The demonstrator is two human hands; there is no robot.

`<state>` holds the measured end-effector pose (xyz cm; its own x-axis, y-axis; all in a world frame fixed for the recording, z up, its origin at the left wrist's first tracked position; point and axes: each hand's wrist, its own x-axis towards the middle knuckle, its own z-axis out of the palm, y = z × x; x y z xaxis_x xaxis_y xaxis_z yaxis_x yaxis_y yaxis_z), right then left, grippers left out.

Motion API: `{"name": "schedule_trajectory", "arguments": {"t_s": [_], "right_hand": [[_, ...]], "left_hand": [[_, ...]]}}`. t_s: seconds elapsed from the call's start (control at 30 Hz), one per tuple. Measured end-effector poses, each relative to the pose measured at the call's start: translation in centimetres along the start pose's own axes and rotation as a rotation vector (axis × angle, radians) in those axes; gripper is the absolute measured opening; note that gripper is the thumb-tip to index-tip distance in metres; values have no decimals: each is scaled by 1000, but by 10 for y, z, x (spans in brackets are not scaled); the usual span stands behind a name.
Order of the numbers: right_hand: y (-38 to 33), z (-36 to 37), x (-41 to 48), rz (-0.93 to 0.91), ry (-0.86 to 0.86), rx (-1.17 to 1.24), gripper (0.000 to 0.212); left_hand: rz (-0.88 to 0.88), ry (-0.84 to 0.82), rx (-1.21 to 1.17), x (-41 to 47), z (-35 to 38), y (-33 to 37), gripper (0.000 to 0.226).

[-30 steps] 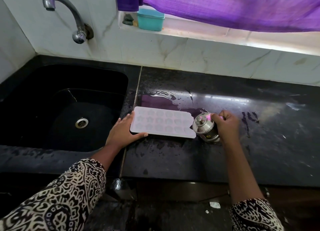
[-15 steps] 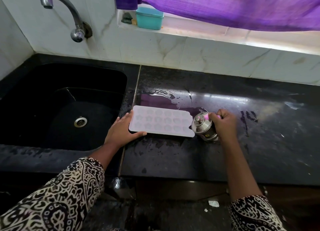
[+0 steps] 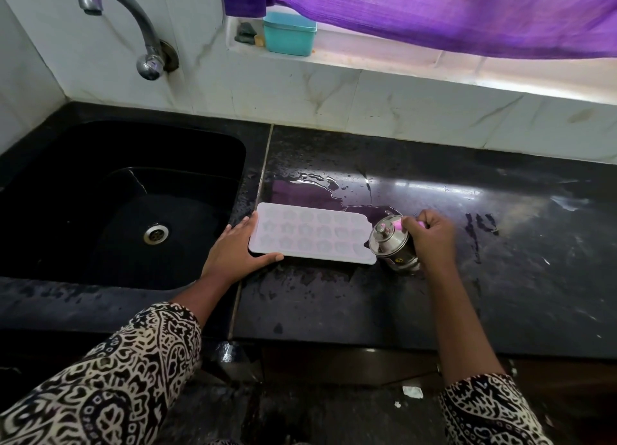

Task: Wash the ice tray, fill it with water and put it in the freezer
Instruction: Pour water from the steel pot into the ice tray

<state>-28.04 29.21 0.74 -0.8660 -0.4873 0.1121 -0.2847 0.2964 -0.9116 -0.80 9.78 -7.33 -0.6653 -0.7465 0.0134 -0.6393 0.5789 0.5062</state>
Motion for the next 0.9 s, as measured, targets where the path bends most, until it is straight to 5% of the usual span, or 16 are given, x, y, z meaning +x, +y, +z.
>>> {"name": "schedule_trajectory", "arguments": {"t_s": [0.9], "right_hand": [[0, 3, -3, 15, -17, -3, 36]], "left_hand": [[2, 3, -3, -2, -1, 2, 125]]}}
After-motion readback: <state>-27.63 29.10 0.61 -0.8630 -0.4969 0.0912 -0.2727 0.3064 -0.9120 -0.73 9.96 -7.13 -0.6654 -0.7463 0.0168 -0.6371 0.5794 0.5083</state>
